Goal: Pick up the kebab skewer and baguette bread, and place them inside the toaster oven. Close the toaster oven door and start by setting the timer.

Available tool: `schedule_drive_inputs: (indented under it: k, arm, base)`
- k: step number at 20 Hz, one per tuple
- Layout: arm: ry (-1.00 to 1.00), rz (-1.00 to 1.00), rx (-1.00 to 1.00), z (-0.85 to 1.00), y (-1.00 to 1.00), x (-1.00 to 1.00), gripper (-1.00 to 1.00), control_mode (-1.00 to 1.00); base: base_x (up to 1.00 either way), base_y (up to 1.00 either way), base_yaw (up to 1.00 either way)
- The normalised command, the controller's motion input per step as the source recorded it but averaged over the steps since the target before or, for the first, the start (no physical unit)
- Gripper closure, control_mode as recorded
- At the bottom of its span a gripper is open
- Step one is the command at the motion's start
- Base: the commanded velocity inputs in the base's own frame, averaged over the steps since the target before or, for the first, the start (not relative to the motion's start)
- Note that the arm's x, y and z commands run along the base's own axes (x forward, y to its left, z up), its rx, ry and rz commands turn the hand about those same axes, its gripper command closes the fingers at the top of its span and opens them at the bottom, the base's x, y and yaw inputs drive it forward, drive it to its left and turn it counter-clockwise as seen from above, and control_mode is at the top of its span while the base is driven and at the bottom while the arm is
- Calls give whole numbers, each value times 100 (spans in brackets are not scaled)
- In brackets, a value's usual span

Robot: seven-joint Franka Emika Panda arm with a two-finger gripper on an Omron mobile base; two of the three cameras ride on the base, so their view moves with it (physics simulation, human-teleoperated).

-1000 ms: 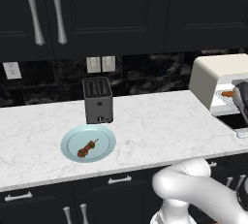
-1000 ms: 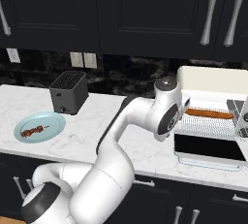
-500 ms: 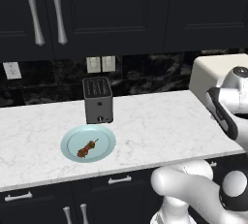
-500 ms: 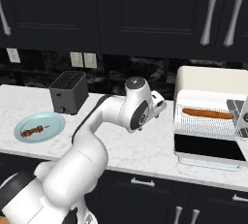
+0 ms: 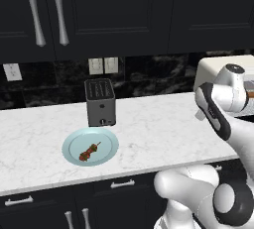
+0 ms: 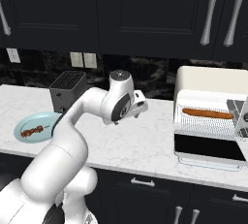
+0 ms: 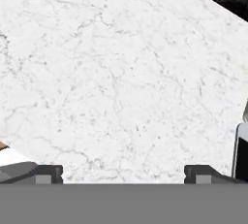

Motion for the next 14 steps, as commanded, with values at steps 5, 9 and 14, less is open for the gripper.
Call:
schedule_drive_inputs:
  k: [5, 9, 14]
  arm:
    - [0, -31, 6, 0, 100, -25, -100, -100]
    - [0, -34, 13, 0, 100, -14, -100, -100]
    - [2, -32, 23, 4, 97, -15, -100, -100]
  base:
    - [0, 0, 0]
    - [0, 0, 0]
    - [0, 0, 0]
